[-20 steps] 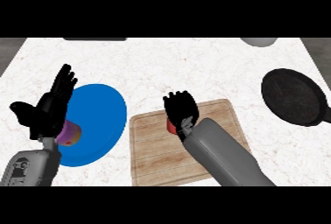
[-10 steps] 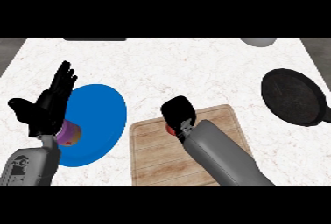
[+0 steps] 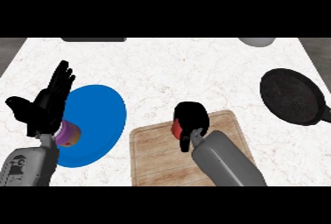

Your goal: Pick the bell pepper from the cutting board and place it in the pan

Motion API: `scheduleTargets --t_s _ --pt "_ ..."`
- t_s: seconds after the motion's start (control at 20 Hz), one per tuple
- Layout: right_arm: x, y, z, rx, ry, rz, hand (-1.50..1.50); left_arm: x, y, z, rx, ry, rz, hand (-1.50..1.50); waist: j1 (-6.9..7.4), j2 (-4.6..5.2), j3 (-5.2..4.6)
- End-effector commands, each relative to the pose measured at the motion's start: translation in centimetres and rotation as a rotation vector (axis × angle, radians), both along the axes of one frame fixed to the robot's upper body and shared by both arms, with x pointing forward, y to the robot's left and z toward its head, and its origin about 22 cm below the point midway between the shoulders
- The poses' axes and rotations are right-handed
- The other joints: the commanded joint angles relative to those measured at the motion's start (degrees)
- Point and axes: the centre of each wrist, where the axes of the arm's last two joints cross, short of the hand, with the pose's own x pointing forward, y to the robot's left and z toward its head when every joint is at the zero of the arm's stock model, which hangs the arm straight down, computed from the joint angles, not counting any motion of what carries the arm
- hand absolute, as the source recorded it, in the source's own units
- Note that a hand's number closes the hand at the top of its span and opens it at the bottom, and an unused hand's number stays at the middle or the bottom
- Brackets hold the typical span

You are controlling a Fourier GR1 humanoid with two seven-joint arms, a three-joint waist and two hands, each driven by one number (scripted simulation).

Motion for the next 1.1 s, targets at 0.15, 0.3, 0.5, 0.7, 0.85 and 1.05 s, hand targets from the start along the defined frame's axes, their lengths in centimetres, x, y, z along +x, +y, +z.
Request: scheduleTargets --t_s 0.15,0.3,0.5,0.7,0.85,1.05 --pt "-2.4 1.3 2.6 0.076 -0.307 -0.237 1.50 -1.0 0.0 -0.7 -0.001 0.015 -0.014 0.00 0.04 -0.11 -0.04" --pt "-3.5 1.9 5.5 0.083 -0.521 -0.234 1.50 -0.4 0.4 -1.1 0.003 0.003 0.008 0.00 -1.23 -0.24 -0.09" --pt "-4.1 -0.5 7.9 0.125 -0.655 -0.315 1.50 -0.6 1.8 -1.6 -0.016 -0.003 0.015 0.00 -1.01 0.06 -0.07" --pt "-5.2 -2.9 10.7 0.137 -0.774 -0.414 1.50 -1.0 0.2 -1.2 -0.004 0.006 0.012 0.00 -1.09 -0.04 -0.04" --pt "-3.1 -5.3 11.8 0.212 -0.800 -0.461 1.50 -0.5 0.3 -1.0 -0.016 -0.017 0.006 0.00 -0.43 0.26 -0.04" --pt "-2.3 -8.4 12.5 0.419 -0.848 -0.577 1.50 -0.1 -1.0 -0.6 -0.022 -0.004 0.007 0.00 -0.51 0.38 0.03"
